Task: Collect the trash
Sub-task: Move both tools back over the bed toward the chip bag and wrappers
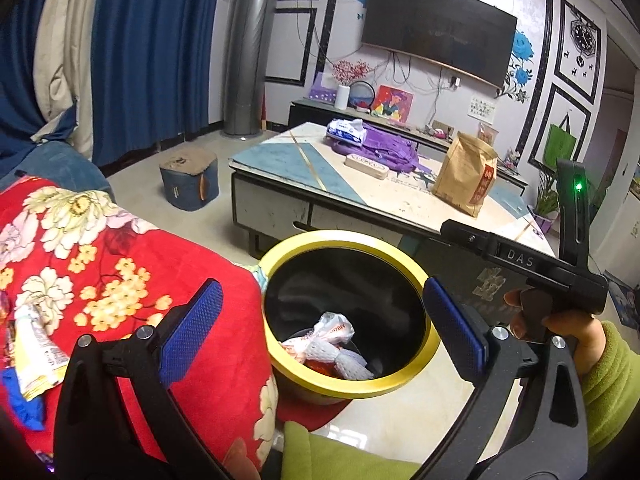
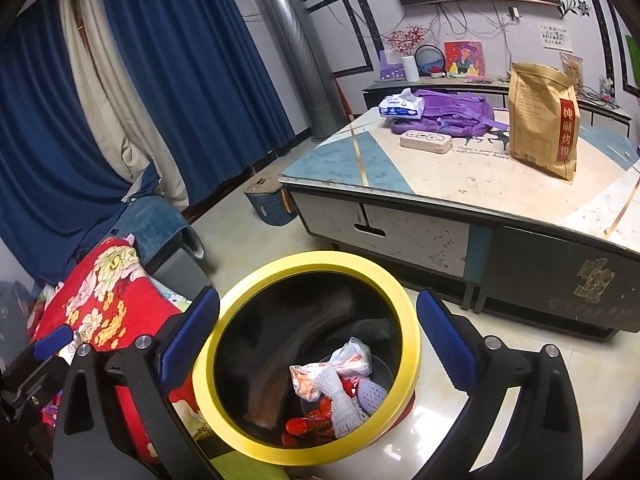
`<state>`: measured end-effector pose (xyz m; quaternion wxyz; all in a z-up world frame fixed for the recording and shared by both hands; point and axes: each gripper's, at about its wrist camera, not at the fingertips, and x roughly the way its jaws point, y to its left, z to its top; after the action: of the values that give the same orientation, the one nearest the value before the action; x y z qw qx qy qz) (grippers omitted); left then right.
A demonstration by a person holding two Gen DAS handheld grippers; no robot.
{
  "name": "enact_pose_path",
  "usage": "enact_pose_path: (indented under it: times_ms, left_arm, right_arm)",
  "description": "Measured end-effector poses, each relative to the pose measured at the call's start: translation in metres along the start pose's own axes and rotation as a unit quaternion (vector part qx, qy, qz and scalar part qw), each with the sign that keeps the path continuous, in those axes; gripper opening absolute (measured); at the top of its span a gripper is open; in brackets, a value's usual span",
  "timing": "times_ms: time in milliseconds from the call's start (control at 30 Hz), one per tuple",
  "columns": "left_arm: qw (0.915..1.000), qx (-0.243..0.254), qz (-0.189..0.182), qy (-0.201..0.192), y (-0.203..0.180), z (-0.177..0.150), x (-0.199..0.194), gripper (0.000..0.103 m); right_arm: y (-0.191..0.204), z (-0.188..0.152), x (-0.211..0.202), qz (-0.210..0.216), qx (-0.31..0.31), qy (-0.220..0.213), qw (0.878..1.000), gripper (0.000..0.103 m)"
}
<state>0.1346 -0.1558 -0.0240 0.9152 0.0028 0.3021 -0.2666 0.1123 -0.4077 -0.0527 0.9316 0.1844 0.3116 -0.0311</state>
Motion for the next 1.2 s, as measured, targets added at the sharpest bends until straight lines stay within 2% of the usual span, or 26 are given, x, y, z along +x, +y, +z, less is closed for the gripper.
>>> enact_pose_path:
  times_ms: [467, 867, 1200]
  left_arm:
    - [0.9978, -0.027, 0.030, -0.052, 0.026, 0.006, -0.048, 0.092]
    - [0.9937, -0.044, 0.051, -0.089, 0.049, 0.008, -0.086, 0.092]
    - [0.9924, -0.051, 0.058, -0.096, 0.060, 0.004, -0.105, 0.092]
  right_arm:
    - [0.043, 0.005, -0.030, 0.019, -0.023, -0.041, 0.999, 0.096]
    - [0.073, 0.003, -0.056, 0.035, -0.037, -0.059, 0.997, 0.096]
    - [0.099, 0.000, -0.071, 0.048, -0.056, -0.065, 0.995, 0.096]
